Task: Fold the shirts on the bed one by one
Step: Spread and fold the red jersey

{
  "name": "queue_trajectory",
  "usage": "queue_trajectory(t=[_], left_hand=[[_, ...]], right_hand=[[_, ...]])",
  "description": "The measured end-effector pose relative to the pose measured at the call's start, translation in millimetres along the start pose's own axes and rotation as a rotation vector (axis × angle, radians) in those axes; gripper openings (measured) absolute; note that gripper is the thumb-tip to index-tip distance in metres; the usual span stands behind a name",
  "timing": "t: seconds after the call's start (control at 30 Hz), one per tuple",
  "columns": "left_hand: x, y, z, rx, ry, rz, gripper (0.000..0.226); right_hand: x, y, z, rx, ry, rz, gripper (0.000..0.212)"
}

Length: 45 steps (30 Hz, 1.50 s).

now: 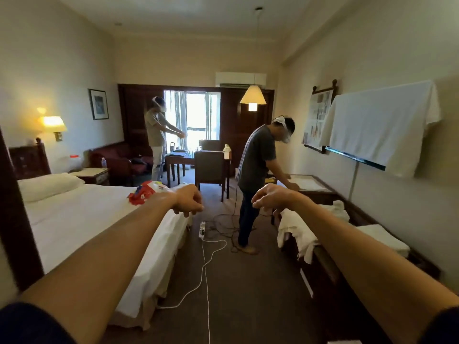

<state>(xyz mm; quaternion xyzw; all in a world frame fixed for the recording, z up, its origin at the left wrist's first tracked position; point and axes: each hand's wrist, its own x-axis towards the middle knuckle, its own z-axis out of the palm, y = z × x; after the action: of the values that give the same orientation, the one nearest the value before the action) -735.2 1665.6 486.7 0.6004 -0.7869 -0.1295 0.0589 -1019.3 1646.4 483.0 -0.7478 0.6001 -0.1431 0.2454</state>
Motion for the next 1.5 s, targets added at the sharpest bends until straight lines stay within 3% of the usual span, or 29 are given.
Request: queue_trajectory(t=[0.33, 0.6, 0.77, 1.03, 1.5], left_hand=[[187, -57, -36, -0.044, 0.09, -0.086, 0.017], [360, -130, -46, -0.05, 0.039, -0.091, 0.018], [476, -193, -78, -0.024, 0.069, -0.12, 0.013], [621, -266, -100, 0.012, 0.032, -0.159, 0.01], [838, -404, -115, -0.113, 0.124, -0.442, 0.016]], right_hand=[[213, 27, -37, -0.029, 0.067, -0.145, 0.017], [407, 51, -43, -0.071, 0.051, -0.146, 0.009], [543, 46, -57, -0.065, 0.086, -0.139, 0.018], [718, 44, -62, -0.048, 0.061, -0.2, 0.015], [1040, 24, -64, -0.079, -0.079, -0.333, 0.018]])
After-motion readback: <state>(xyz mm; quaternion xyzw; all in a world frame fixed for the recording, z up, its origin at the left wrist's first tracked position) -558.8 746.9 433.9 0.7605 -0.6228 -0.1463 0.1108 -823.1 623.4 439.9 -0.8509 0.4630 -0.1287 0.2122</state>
